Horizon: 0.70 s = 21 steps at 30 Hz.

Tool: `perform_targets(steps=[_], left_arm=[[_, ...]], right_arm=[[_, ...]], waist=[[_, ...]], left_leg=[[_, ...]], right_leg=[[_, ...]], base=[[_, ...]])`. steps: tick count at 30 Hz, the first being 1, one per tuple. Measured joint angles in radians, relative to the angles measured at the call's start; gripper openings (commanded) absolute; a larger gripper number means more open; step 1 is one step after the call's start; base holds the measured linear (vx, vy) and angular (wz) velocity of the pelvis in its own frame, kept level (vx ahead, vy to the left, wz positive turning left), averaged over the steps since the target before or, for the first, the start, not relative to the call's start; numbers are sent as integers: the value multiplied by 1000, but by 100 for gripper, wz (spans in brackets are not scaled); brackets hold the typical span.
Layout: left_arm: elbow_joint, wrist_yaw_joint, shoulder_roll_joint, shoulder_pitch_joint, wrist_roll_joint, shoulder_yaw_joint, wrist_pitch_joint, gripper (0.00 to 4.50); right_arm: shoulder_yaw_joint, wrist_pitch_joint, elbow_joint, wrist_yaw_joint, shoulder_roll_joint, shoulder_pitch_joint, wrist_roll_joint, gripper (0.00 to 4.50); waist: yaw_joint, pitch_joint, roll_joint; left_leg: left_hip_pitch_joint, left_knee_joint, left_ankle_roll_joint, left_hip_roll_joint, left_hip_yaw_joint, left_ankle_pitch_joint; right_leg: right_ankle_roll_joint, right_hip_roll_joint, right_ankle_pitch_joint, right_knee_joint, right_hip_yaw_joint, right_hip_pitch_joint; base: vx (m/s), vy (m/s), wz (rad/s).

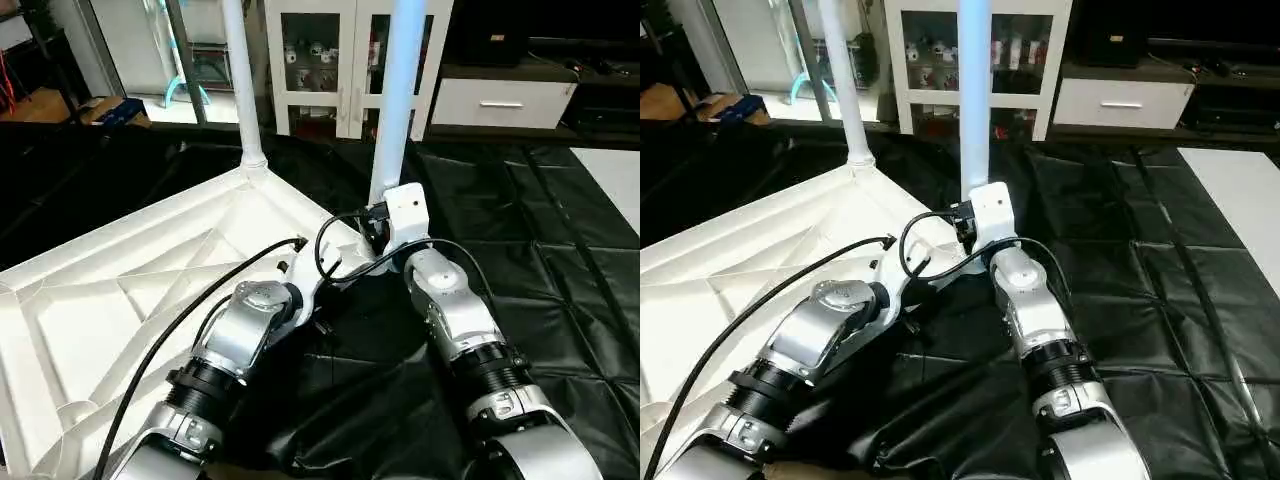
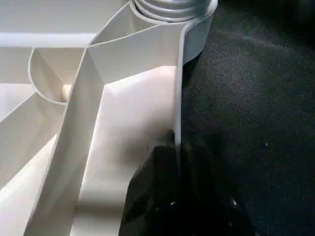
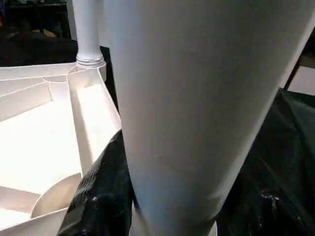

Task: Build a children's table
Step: Insert table leg to table base

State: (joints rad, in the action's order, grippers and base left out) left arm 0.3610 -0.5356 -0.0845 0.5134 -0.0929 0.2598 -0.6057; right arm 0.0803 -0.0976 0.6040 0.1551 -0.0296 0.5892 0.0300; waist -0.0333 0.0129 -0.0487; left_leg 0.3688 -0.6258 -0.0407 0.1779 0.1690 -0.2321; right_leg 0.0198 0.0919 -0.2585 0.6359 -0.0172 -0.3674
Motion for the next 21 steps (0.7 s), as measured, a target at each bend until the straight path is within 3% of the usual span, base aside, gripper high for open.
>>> perform_targets(steps=[5, 8, 11, 13, 17, 21], left_arm=[[-62, -121, -106, -46, 1, 33, 82, 0], [-121, -289, -244, -105, 25, 63, 223, 0], [-174, -442, -348, -137, 52, 92, 317, 0], [-191, -477, -358, -141, 58, 98, 335, 0], [-214, -522, -366, -150, 61, 129, 379, 0], [-208, -530, -374, -151, 61, 131, 405, 0]], right_arm=[[-43, -8, -101, 181, -30, -72, 104, 184], [-46, -120, -247, 418, -125, -149, 252, 184], [-55, -253, -367, 651, -261, -209, 390, 184], [-74, -310, -397, 742, -319, -234, 438, 184], [-117, -422, -447, 876, -436, -282, 540, 184], [-148, -524, -488, 948, -477, -293, 635, 184]], waist=[[2, -2, 1], [-5, -4, 0], [-26, -6, -1], [-34, -8, -4], [-56, -9, -5], [-59, -9, -5]], left_leg=[[2, 5, 0, 2, 0, 0], [9, 5, 0, 3, -3, 0], [25, -2, 1, 3, -9, -1], [32, -9, -1, 2, -10, -2], [35, -8, 0, 1, -8, -3], [34, -8, 0, 4, -8, -3]], right_leg=[[1, -2, -1, -4, -2, -2], [6, -3, -2, -3, -5, -8], [11, -2, 2, -3, -13, -15], [11, 1, 1, -1, -19, -18], [8, 3, 0, -3, -19, -18], [5, 2, -2, 3, -21, -20]], base=[[0, 0, 0], [0, 0, 0], [0, 0, 0], [0, 0, 0], [0, 0, 0], [0, 0, 0]])
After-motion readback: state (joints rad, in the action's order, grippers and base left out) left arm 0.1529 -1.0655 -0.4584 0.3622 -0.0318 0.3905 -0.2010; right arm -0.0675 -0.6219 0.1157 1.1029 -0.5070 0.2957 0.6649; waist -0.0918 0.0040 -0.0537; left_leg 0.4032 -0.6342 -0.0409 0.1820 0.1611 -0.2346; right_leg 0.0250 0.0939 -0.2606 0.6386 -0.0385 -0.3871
